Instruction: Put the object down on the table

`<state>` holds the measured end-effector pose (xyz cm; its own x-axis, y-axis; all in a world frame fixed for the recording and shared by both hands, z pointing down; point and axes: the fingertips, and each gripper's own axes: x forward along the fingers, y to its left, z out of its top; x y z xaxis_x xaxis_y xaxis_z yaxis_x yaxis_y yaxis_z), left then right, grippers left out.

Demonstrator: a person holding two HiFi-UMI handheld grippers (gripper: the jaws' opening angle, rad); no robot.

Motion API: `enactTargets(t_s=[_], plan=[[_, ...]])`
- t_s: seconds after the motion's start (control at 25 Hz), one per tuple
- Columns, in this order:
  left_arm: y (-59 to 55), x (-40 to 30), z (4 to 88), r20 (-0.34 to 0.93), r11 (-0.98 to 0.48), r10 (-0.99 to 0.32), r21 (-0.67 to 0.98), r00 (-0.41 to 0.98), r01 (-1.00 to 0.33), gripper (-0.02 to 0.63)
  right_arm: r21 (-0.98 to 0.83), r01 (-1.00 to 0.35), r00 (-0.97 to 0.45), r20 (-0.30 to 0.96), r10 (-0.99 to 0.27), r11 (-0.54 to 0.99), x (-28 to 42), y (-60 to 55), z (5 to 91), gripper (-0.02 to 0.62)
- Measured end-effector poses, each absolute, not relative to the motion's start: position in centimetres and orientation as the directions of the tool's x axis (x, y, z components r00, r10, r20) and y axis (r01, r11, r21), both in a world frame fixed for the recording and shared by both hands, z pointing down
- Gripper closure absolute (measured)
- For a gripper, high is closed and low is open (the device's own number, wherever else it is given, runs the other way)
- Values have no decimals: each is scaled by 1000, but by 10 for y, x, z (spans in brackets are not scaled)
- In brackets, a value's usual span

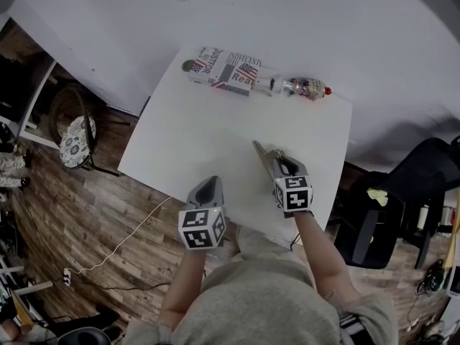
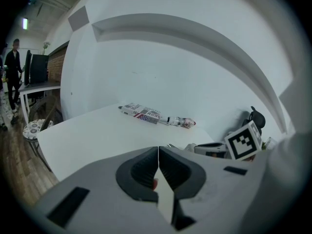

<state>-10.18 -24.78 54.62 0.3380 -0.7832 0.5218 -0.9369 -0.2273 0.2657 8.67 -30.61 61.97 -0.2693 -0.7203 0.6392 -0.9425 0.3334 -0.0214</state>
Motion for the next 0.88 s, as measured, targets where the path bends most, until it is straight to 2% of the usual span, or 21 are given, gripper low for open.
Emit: enactTargets(t_s=[0.88], plan=[[-225,-102,540,514,-221,-795,250,323,-943,598,22,-950,-224,647,-729,312,103,-310,630,502]])
